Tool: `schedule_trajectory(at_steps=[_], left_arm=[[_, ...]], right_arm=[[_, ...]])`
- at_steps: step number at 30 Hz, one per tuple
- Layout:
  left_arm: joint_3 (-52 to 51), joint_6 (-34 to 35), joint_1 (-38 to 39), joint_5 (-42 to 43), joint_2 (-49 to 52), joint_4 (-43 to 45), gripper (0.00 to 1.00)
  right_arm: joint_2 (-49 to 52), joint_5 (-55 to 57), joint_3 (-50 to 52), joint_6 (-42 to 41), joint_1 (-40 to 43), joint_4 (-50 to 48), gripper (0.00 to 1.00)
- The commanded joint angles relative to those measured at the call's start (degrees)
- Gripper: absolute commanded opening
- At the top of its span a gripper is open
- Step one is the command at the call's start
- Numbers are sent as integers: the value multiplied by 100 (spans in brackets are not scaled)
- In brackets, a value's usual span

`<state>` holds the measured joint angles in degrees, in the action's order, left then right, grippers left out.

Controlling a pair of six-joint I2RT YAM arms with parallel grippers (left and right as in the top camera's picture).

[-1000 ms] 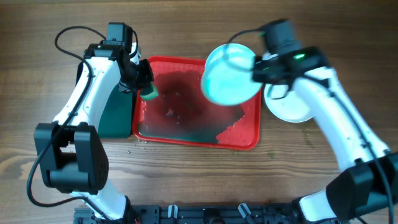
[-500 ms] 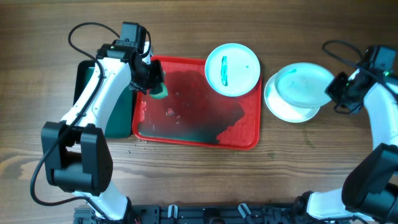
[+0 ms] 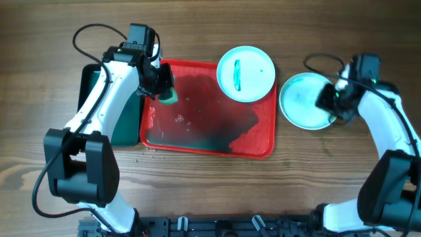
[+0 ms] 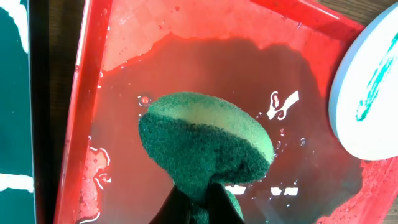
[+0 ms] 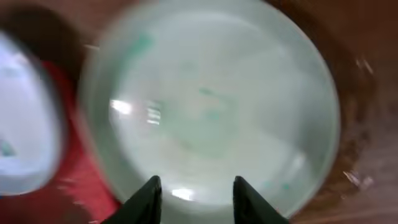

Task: Clean dirty plates on tray and stack at the side
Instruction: 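Drag the last plate to the red tray center with right gripper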

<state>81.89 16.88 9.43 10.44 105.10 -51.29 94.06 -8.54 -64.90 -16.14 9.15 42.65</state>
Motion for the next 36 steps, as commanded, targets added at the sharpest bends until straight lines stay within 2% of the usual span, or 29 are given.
schedule_trajectory(at_steps=[1,4,7,12,20,27,36], left_arm=[[-31,52,17,63,-7,9,4],[-31,52,17,63,-7,11,4],[-31,52,17,63,-7,11,4],[-31,52,17,63,-7,11,4],[-31,50,17,63,-7,9,4],[-31,50,17,63,-7,7,4],[-31,52,17,63,-7,7,4]], right_arm=[[-66,-238,-793,20,-610,22,43],[-13,-55,-758,-632,-1178,-264,43],[334,188,-702,-1427,-1639,-505,38],[1152,378,-702,-1725,-2157,-820,27],[1777,450,-697,-1690,-2227,-835,22],[1869,444,-697,-1425,-2581,-763,5],[1506,-170,-826,-297,-3370,350,5]])
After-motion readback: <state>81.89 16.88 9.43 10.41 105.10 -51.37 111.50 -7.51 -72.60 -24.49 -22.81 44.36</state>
